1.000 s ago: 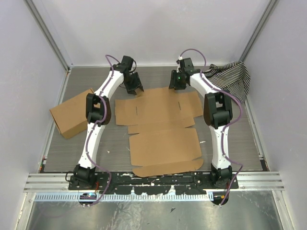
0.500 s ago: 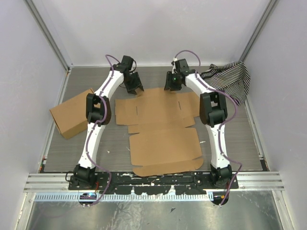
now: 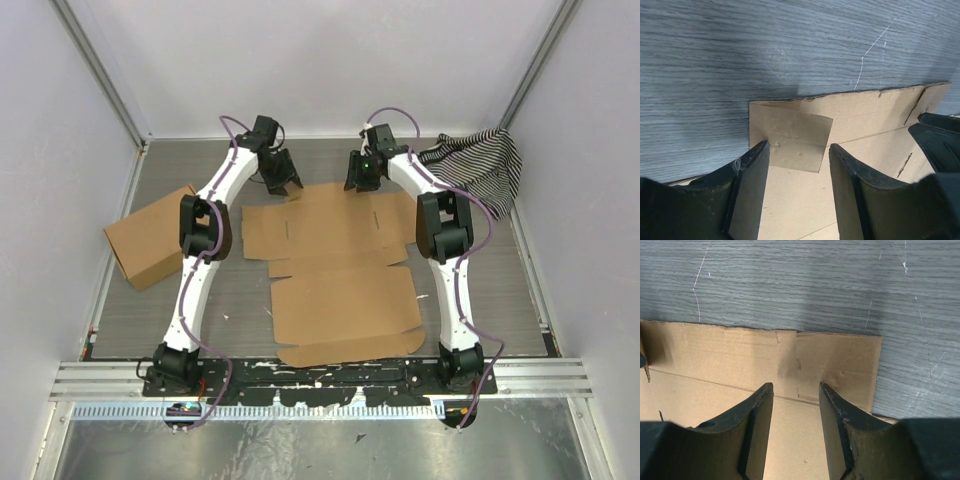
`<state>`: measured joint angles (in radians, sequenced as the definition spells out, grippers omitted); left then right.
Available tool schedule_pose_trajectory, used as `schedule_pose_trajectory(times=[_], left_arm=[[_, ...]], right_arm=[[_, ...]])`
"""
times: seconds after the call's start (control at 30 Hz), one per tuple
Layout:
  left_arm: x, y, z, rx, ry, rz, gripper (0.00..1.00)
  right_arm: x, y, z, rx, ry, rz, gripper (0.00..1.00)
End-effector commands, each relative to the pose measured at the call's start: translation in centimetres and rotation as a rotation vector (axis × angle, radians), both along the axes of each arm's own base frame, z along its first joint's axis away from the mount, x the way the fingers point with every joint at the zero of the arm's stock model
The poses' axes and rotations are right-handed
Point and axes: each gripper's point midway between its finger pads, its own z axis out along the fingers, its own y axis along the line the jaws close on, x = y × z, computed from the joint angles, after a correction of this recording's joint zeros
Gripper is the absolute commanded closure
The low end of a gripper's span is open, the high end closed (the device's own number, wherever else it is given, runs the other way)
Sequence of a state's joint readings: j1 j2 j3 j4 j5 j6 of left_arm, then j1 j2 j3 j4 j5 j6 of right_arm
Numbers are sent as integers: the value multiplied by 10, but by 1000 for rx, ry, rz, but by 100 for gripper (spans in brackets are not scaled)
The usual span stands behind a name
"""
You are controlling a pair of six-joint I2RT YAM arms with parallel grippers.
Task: Fold the paper box
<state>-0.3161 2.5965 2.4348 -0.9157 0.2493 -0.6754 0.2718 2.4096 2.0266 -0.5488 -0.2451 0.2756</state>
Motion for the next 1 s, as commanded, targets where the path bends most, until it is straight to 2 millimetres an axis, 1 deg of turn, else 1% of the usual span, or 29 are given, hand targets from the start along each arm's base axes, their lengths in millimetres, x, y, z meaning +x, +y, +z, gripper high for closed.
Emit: schedule_pose_trajectory(times=[0.0,0.1,0.17,0.23,0.37,0.43,0.5,0.57,0.7,0.77,0.87,0.97], left_arm=[[8,-13,21,-67,-44,4,42],[10,-18,31,-90,-65,4,42],[11,-21,28,-89,-73,2,42],[9,-22,15,-81,-47,2,42],[0,-18,-21,-51,28,-1,43],[-6,-15,-34,-31,61,-3,43],[-10,-11,-39,-18,84,-6,43],[-8,-10,-35,-17,71,-7,43],[8,-8,-17,-46,7,20,43],[17,-5,-13,-71,-11,40,43],[32,3,-14,-113,-22,78,43],[46,10,-5,-147,-50,107,43]], right_arm=[[-5,1,-3,0,28,4,52],[-5,2,-2,1,28,5,52],[-4,2,-2,2,26,3,52],[-4,2,1,4,21,3,52],[-3,1,4,5,17,0,52],[-4,0,4,3,19,-4,52],[-4,-1,2,5,26,-17,52],[-4,-3,-2,13,45,-34,53],[-1,0,-3,67,81,-72,52],[0,4,0,102,90,-90,52],[1,10,9,152,93,-115,53],[2,16,22,208,78,-119,52]])
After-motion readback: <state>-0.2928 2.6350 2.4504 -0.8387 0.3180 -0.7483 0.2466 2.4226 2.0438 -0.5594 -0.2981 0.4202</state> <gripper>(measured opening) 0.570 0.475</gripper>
